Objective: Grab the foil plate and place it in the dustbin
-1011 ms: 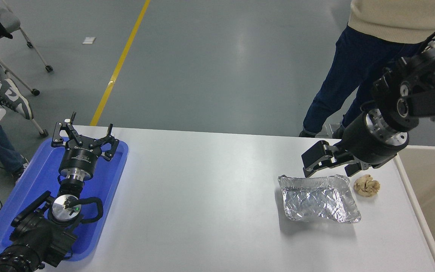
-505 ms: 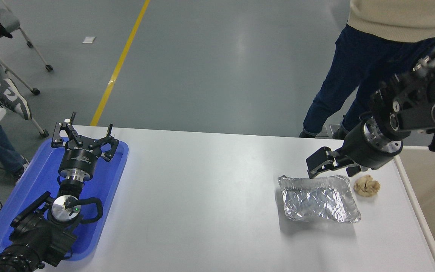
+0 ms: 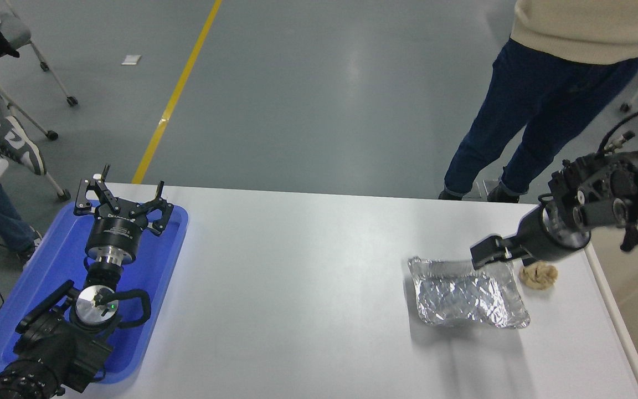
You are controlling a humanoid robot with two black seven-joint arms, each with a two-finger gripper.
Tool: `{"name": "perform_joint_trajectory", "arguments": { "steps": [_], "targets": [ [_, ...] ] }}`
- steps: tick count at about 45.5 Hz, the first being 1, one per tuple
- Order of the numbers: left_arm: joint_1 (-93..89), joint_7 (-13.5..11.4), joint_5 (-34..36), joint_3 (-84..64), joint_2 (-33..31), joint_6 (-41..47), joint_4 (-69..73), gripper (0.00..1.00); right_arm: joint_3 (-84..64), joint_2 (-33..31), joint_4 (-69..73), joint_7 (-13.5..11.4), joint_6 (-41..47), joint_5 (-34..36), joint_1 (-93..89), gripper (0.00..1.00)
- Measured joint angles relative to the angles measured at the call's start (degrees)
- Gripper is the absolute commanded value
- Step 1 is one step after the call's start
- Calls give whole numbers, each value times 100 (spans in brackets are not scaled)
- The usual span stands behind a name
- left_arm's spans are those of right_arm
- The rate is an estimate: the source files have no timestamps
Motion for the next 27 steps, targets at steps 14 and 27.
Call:
{"name": "perform_joint_trajectory", "arguments": {
  "steps": [14, 27],
  "targets": [
    [0, 0, 0, 0, 0, 0, 0, 100, 578, -213, -1133, -8, -51, -490, -1231, 100],
    [0, -1, -1, 0, -1, 0, 0, 100, 1030, -327, -1777, -165, -71, -793, -1961, 100]
  ]
}}
